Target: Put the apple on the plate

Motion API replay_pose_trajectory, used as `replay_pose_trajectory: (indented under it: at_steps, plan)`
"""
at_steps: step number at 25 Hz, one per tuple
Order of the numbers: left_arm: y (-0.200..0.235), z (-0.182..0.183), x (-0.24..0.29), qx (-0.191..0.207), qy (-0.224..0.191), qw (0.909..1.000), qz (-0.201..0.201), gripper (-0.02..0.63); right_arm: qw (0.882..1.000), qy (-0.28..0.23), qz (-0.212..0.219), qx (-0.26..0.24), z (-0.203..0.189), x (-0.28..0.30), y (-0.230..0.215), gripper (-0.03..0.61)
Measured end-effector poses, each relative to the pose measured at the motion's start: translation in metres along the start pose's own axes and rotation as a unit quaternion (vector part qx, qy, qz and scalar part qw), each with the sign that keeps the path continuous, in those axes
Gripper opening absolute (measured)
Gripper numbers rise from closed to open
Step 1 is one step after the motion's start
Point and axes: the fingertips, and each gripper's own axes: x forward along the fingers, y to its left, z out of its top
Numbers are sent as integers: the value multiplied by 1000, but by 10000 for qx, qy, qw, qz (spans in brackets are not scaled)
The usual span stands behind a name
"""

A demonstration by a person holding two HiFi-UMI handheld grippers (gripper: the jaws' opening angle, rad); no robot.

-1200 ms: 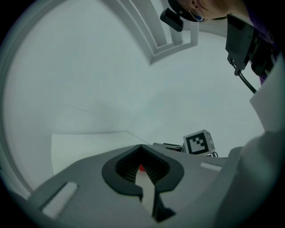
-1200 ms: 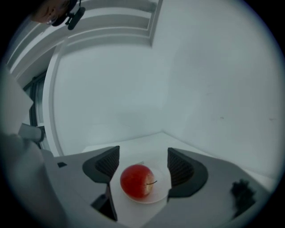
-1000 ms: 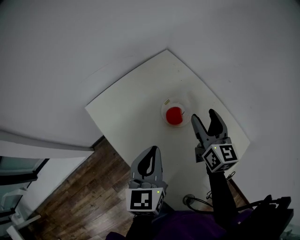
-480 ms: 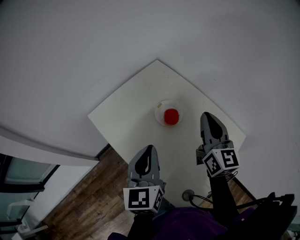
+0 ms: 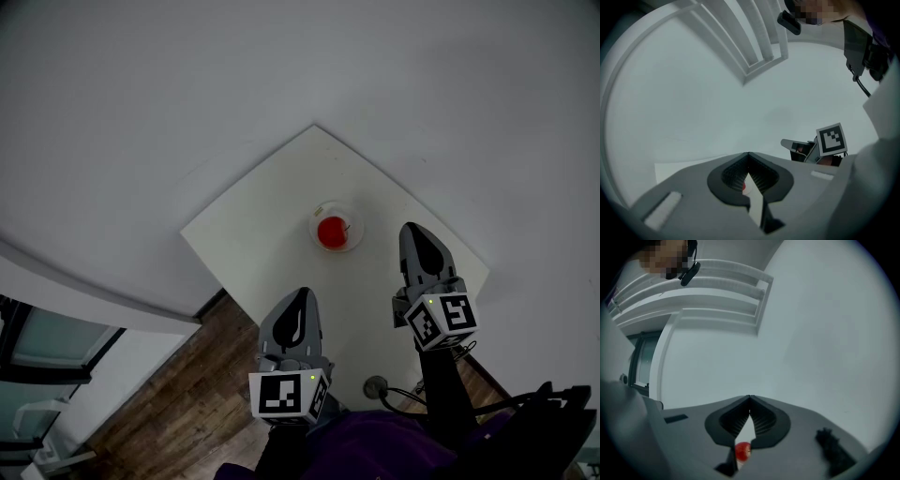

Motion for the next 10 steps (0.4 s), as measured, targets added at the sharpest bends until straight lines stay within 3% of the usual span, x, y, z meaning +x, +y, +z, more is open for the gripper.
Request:
replay_pose_trajectory:
  at_steps: [4,10]
  plan:
    - [0,-1,-3,123,37,9999,-7,8,10000,17,22,58,-3,-1,2,12]
    - [6,1,-2,-39,-32,9999,111,8,9999,17,25,97,-8,6,2,12]
